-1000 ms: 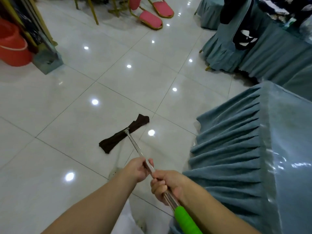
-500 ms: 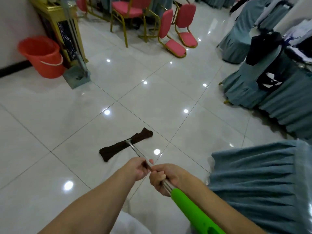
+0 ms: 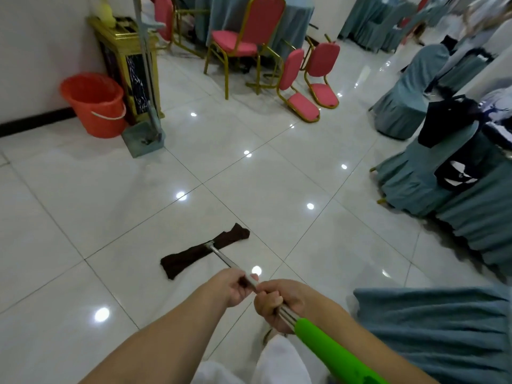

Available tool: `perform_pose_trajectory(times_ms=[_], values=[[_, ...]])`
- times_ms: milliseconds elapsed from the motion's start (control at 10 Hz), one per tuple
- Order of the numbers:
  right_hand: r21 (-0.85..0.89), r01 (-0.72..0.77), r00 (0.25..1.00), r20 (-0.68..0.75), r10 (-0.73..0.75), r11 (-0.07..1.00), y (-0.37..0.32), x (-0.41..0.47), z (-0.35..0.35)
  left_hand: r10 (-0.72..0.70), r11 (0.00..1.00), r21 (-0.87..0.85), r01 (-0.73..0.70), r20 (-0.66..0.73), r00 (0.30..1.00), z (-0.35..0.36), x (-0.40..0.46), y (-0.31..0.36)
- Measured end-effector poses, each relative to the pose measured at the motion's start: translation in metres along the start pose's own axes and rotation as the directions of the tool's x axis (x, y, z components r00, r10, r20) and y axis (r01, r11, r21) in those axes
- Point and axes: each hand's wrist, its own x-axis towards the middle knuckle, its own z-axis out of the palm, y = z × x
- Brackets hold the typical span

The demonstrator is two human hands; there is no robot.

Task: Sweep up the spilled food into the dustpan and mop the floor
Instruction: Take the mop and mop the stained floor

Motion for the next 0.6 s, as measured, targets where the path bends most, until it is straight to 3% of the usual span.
perform_pose_trajectory(times_ms=[300, 600], values=[[-0.218, -0.04, 0.999, 0.017, 0.045, 0.975, -0.078, 0.031, 0.048, 0.107, 0.985, -0.132, -0.113, -0.049, 0.993, 0.024, 0.028, 0.072], [-0.459, -0.103, 0.994, -0.008, 0.112, 0.882, -0.215, 0.056, 0.101, 0.168, 0.92, -0.332, -0.207, -0.142, 0.975, 0.081, 0.079, 0.173]])
